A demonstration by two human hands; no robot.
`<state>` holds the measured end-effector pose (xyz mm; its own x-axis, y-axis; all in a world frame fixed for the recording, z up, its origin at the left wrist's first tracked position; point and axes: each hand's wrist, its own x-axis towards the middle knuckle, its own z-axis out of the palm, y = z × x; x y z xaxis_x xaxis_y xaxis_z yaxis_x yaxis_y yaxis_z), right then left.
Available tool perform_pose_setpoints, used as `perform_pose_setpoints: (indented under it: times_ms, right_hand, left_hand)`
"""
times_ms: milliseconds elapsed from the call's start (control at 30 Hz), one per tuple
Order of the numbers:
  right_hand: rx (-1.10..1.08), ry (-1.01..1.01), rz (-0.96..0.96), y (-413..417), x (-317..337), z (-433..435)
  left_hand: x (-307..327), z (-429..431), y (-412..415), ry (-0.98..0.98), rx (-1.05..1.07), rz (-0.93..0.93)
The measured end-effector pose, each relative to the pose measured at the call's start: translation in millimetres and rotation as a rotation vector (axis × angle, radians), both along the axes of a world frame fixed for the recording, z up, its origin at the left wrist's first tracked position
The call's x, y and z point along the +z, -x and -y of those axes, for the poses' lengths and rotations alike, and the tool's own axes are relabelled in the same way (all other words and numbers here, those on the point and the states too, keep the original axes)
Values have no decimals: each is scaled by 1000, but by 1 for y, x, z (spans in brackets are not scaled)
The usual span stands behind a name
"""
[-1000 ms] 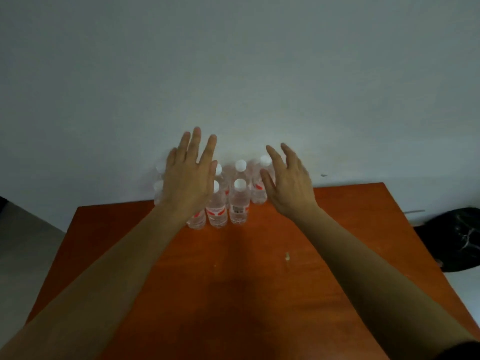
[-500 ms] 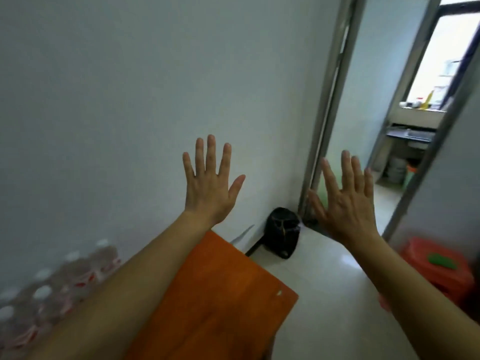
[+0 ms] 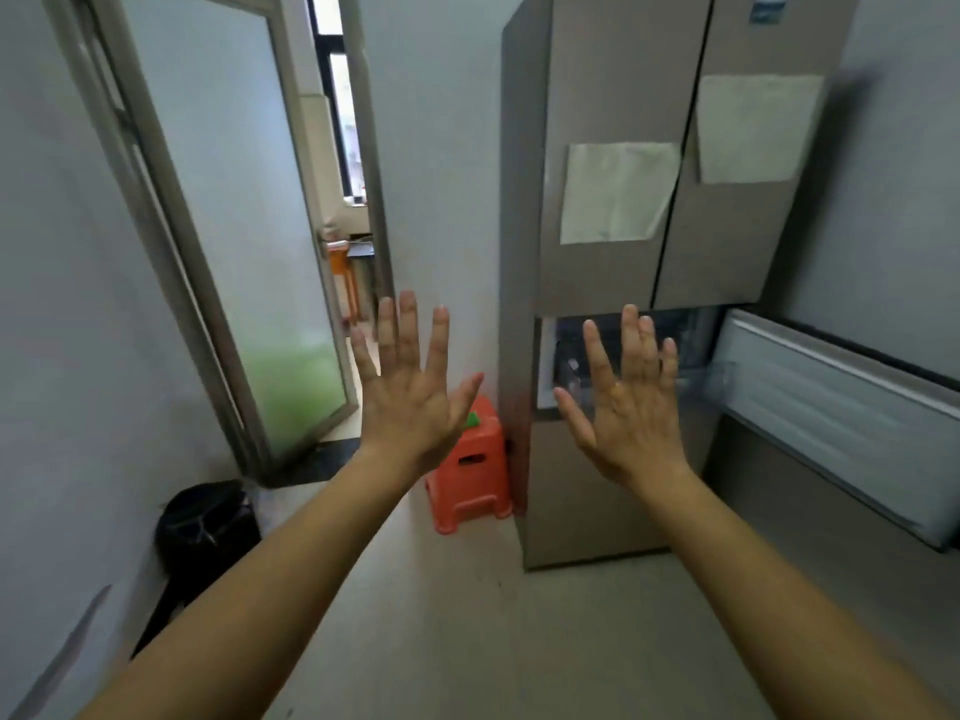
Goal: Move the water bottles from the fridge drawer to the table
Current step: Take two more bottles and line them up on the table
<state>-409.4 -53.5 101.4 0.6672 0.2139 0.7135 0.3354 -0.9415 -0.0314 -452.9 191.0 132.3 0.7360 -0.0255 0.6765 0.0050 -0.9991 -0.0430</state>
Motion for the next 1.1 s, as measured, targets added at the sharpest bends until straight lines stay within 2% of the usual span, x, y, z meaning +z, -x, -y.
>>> perform_pose_setpoints:
  times_ms: [167,400,733,900,1100]
  right_hand:
    - [-163,81,-29,-64,-30,78]
    - [-271,161,-88,-181,-39,138]
    - [-422,30,-278,-283,-70,250]
    - [-321,18,-381,-367,-104,295]
    - [-133,-2,-451,-477,-112,326]
  left_hand:
    - [-36,75,-105,15,-130,-103]
    - [-54,142,-253,20,-209,-238]
    - [-76,255,-395,-101,-363,-433]
    - [-108,292,-458,-142,-282,-538]
    - [-114,315,-521,-193,-144,-605]
